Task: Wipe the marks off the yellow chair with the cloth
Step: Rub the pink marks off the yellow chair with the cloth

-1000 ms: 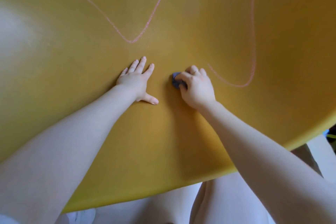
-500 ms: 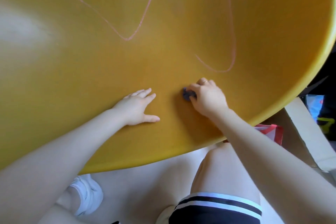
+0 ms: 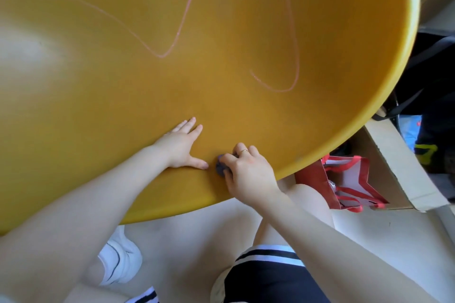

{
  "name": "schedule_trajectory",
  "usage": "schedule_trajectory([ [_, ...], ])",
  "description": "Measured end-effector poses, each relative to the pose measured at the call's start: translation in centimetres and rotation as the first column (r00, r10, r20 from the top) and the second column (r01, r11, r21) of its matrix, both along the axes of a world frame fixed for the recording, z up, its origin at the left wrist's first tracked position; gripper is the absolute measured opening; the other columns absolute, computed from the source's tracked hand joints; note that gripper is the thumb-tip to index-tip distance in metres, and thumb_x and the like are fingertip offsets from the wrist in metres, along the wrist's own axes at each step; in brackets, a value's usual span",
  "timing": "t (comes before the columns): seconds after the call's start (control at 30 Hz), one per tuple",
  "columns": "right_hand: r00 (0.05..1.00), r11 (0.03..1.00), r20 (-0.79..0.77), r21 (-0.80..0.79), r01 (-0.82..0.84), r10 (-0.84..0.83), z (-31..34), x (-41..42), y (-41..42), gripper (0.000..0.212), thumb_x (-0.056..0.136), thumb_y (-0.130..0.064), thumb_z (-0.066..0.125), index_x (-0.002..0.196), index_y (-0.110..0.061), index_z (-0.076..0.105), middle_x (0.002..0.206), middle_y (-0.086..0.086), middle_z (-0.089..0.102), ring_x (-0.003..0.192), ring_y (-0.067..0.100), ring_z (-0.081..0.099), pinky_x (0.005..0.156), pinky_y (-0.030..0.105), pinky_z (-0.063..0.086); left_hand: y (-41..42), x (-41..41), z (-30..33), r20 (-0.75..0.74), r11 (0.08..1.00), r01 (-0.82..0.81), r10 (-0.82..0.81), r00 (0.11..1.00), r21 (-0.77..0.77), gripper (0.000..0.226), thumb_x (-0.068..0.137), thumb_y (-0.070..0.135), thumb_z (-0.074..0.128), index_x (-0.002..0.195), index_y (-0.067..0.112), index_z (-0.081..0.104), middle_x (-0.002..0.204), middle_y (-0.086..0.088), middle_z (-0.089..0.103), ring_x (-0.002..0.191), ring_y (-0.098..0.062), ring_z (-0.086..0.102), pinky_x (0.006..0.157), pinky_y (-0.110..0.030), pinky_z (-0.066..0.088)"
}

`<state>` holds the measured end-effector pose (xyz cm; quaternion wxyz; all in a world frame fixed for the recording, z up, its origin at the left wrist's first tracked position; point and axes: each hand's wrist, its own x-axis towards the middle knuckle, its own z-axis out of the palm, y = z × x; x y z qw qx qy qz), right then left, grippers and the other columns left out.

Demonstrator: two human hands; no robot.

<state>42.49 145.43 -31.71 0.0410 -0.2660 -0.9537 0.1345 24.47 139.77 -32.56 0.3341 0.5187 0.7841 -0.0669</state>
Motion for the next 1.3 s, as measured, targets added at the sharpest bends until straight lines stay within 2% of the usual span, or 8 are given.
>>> schedule_trajectory([
  [0.1,0.997,0.999,0.083,0.053,-0.001,-0.004,0.5,0.3,2.7,0.013,0.073,-0.018,0.061,0.081,-0.019,0.072,0.078,0.011,0.058,0.064,0.032,0.055,0.052,0.025,0.033,0.3,0.1,0.6,-0.044,0.999,0.026,-0.027,0.999,-0.028,0.109,0.072,0.064,0.062,0.150,0.017,0.000,0.157,-0.003,-0.012,0.145,-0.020,-0.004,0.117,-0.034,0.008],
  [0.3,0.927,0.912,0.217,0.348,0.219,-0.306,4.2,1.2,12.4,0.028,0.093,-0.022,0.044,0.116,-0.019,0.059,0.116,0.014,0.047,0.104,0.034,0.041,0.077,0.037,0.035,1.9,-0.1,1.0,-0.122,0.999,0.028,-0.024,0.992,0.036,0.091,0.081,0.065,0.048,0.149,0.019,0.010,0.156,-0.008,0.008,0.142,-0.027,0.014,0.114,-0.039,0.018],
  [0.47,0.882,0.822,0.126,0.441,0.360,-0.453,4.9,2.0,13.2,0.026,0.091,-0.011,0.043,0.111,-0.011,0.059,0.114,0.017,0.045,0.101,0.034,0.039,0.073,0.036,0.028,4.2,1.1,1.0,-0.083,0.994,0.041,-0.033,0.996,0.097,0.093,0.081,0.062,0.052,0.150,0.018,0.007,0.158,-0.004,-0.004,0.145,-0.025,0.004,0.115,-0.040,0.014],
  [0.73,0.964,0.970,0.113,0.000,0.244,-0.242,0.9,-1.3,5.2,0.026,0.086,-0.014,0.045,0.105,-0.021,0.063,0.106,0.007,0.049,0.086,0.026,0.037,0.069,0.029,0.024,8.0,0.6,0.7,-0.119,0.987,0.057,-0.039,0.992,0.151,0.097,0.082,0.056,0.056,0.149,0.011,0.002,0.157,-0.005,-0.009,0.144,-0.024,0.004,0.115,-0.039,0.015],
  [0.83,0.948,0.956,0.142,0.122,0.268,-0.284,1.3,-1.4,8.9,0.025,0.090,-0.017,0.045,0.109,-0.022,0.061,0.109,0.009,0.049,0.096,0.030,0.042,0.070,0.030,0.024,9.0,-0.8,0.5,-0.130,0.988,0.036,-0.016,0.991,0.148,0.108,0.076,0.058,0.062,0.149,0.011,-0.002,0.157,-0.005,-0.014,0.145,-0.024,0.001,0.116,-0.038,0.012],
  [1.0,0.877,0.779,-0.045,0.441,0.447,-0.478,3.7,-0.4,16.9,0.014,0.084,-0.002,0.053,0.096,-0.004,0.060,0.101,0.022,0.053,0.086,0.037,0.047,0.064,0.035,0.026,11.3,-2.0,0.4,-0.171,0.990,0.060,-0.037,0.985,0.130,0.133,0.060,0.065,0.071,0.147,0.008,-0.012,0.153,-0.011,-0.026,0.144,-0.023,-0.013,0.117,-0.035,0.001],
  [1.2,0.842,0.721,-0.124,0.462,0.517,-0.525,2.6,-3.2,17.6,0.034,0.075,-0.002,0.035,0.095,-0.006,0.062,0.093,0.017,0.059,0.075,0.034,0.053,0.058,0.033,0.039,14.4,-2.8,0.0,-0.057,0.978,-0.078,0.090,0.994,0.193,0.127,0.065,0.062,0.070,0.148,0.011,-0.012,0.153,-0.009,-0.026,0.144,-0.021,-0.015,0.117,-0.036,0.003],
  [1.3,0.872,0.787,-0.088,0.394,0.474,-0.481,-0.6,-5.3,13.5,0.038,0.069,-0.012,0.032,0.090,-0.012,0.064,0.083,0.010,0.061,0.066,0.029,0.054,0.052,0.027,0.040,14.6,-3.2,-0.7,-0.048,0.974,-0.075,0.087,0.995,0.214,0.128,0.064,0.061,0.072,0.148,0.012,-0.011,0.154,-0.007,-0.026,0.144,-0.020,-0.015,0.118,-0.037,0.006],
])
